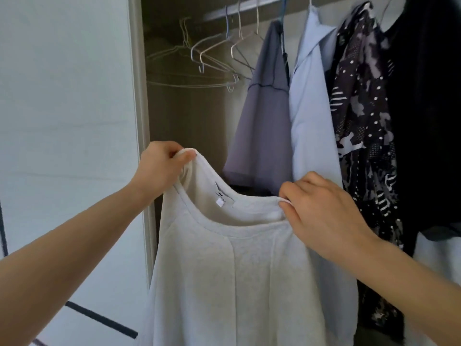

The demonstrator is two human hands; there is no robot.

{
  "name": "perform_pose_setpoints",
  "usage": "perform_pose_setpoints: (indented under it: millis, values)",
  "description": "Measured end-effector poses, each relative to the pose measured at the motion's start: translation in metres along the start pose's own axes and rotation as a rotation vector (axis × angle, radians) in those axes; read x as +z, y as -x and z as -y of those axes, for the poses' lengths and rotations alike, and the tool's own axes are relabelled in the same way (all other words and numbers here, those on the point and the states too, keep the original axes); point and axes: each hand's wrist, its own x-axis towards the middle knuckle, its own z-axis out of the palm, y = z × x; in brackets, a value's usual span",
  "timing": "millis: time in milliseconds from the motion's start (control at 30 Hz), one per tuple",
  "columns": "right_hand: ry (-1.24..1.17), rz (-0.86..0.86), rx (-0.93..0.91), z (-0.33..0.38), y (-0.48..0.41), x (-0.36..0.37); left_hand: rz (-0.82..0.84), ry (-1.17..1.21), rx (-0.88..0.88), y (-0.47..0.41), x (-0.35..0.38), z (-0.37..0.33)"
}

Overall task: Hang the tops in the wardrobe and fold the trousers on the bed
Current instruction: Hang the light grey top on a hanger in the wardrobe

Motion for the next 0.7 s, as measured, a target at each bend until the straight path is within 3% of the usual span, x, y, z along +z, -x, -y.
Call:
perform_pose_setpoints:
  millis: [267,500,700]
  values:
    - [-0.002,-0.152,-0.077,0.003,-0.076,-0.02,-0.112,-0.083,0.175,-0.081,-0.017,-0.015]
    - [-0.014,-0.128,-0.255,0.003,-0.161,-0.023,-0.143,-0.169,0.242,-0.148,-0.026,-0.025]
    - [0.247,-0.004,-0.312,-0.011,-0.226,-0.014,-0.202,-0.137,0.231,-0.189,-0.032,-0.038]
